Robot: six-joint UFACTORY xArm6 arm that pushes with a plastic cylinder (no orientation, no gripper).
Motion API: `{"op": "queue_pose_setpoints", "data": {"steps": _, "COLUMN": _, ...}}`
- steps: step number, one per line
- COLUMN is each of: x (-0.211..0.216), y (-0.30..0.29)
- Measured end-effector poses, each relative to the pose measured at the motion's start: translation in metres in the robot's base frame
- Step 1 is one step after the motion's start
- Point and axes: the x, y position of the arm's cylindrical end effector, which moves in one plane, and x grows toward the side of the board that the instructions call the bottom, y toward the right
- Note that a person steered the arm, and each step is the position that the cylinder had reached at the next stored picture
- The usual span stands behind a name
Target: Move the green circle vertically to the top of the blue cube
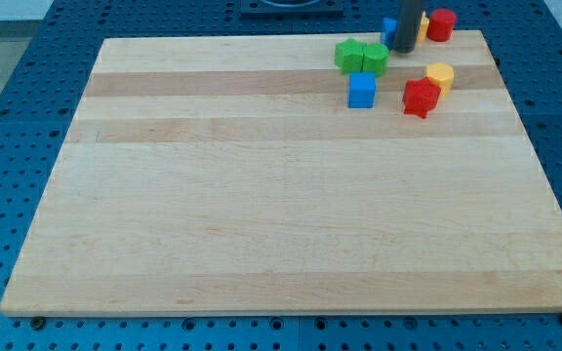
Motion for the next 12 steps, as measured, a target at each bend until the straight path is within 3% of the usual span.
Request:
{"op": "queue_pose_setpoints", "data": {"steps": 2, "x": 0.049, "y": -0.001}}
{"op": "queue_pose_setpoints", "data": {"steps": 7, "x": 0.02, "y": -0.034}}
{"op": "queue_pose_setpoints", "data": {"steps": 10, "x": 0.052, "y": -0.039}}
{"op": "queue_pose_setpoints", "data": {"steps": 12, "x": 0.039, "y": -0.066}}
